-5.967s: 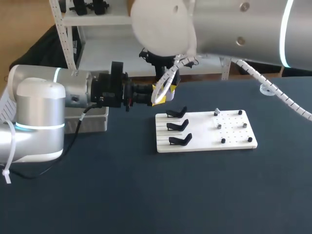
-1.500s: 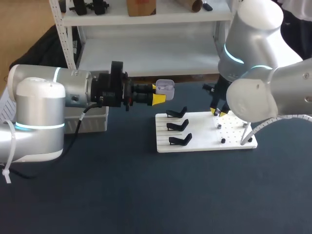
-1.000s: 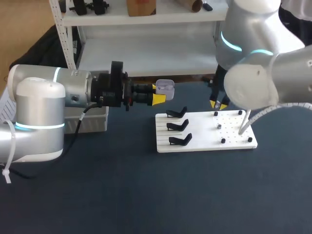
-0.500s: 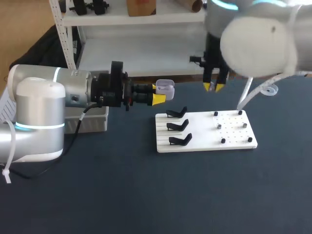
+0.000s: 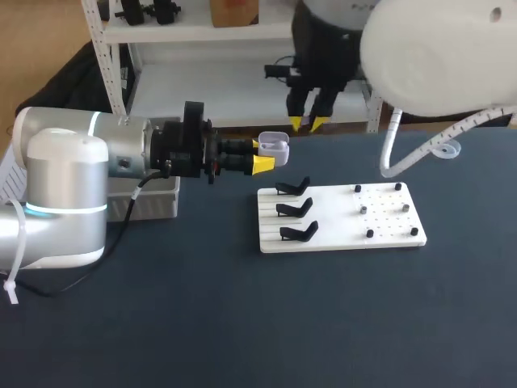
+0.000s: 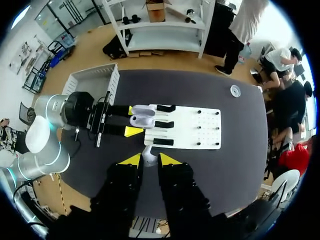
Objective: Pick up each earbud case from the left stands, insert the matching earbuds, close the lid, and place the case in the box.
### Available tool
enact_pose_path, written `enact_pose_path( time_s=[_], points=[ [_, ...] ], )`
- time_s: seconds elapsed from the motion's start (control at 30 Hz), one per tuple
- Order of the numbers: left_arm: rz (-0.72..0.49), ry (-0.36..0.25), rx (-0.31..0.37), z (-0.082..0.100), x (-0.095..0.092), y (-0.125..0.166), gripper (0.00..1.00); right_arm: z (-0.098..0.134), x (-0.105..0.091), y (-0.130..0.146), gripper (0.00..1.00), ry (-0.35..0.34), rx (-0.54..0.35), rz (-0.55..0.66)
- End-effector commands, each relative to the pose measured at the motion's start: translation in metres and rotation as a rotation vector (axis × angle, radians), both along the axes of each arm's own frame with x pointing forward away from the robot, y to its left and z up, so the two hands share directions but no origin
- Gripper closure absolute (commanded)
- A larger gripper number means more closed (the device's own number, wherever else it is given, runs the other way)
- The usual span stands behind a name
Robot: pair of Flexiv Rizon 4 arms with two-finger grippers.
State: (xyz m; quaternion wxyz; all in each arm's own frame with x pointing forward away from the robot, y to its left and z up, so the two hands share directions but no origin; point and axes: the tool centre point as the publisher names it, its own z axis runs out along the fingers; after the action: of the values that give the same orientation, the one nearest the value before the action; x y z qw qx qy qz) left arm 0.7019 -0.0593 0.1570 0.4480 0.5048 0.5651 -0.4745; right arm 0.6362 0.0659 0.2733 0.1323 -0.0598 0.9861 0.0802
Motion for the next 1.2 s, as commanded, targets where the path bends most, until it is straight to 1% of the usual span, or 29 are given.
enact_pose_path(
  time_s=[0.03,0.3,0.47,0.57,0.7,0.93,1.2],
  points=[
    [0.005,-0.002,0.000,0.000,-0.001,0.000,1.00,-0.007,0.009,0.015,1.00,0.030,-0.003,0.019],
    [0.005,-0.002,0.000,0.000,-0.001,0.000,1.00,-0.020,0.020,0.032,1.00,0.052,-0.045,0.067],
    [0.005,-0.002,0.000,0.000,-0.001,0.000,1.00,-0.021,0.024,0.041,1.00,0.054,-0.057,0.095],
    [0.005,-0.002,0.000,0.000,-0.001,0.000,1.00,-0.027,0.026,0.045,1.00,0.073,-0.064,0.115],
    [0.005,-0.002,0.000,0.000,-0.001,0.000,1.00,-0.036,0.029,0.048,1.00,0.100,-0.079,0.135],
    [0.005,-0.002,0.000,0.000,-0.001,0.000,1.00,-0.043,0.033,0.047,1.00,0.112,-0.097,0.139],
    [0.005,-0.002,0.000,0.000,-0.001,0.000,1.00,-0.051,0.039,0.047,1.00,0.135,-0.096,0.135]
  ],
)
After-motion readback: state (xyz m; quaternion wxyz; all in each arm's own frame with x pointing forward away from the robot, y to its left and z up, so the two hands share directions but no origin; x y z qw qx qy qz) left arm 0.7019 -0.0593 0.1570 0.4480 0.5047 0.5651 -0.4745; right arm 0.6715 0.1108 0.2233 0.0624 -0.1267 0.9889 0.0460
